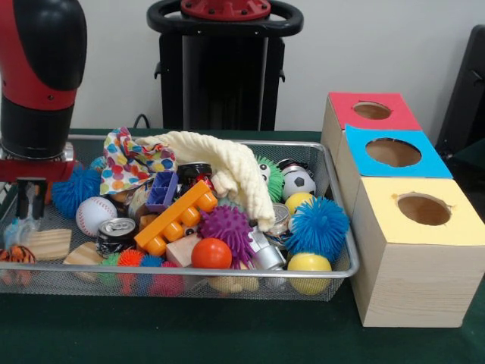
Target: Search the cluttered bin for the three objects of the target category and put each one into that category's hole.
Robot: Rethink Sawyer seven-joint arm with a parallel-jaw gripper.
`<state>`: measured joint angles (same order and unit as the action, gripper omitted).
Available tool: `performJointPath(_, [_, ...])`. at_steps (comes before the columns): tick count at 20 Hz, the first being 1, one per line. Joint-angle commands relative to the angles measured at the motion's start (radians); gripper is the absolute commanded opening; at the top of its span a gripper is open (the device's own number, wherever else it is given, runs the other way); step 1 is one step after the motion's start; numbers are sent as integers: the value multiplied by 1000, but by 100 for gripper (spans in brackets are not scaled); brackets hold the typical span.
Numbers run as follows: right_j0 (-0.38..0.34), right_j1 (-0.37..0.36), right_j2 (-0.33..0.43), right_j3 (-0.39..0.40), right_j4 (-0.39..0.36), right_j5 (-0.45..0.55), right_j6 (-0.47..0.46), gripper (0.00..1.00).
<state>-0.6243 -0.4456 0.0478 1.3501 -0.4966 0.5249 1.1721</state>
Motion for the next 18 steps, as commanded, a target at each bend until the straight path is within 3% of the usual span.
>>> performJointPath(1, [-30,-24,37,8,7,99,3,0])
performJointPath(15, [-40,-36,47,22,4,101,-1,0])
performJointPath(18, [-43,0,47,8,-6,73,12,0])
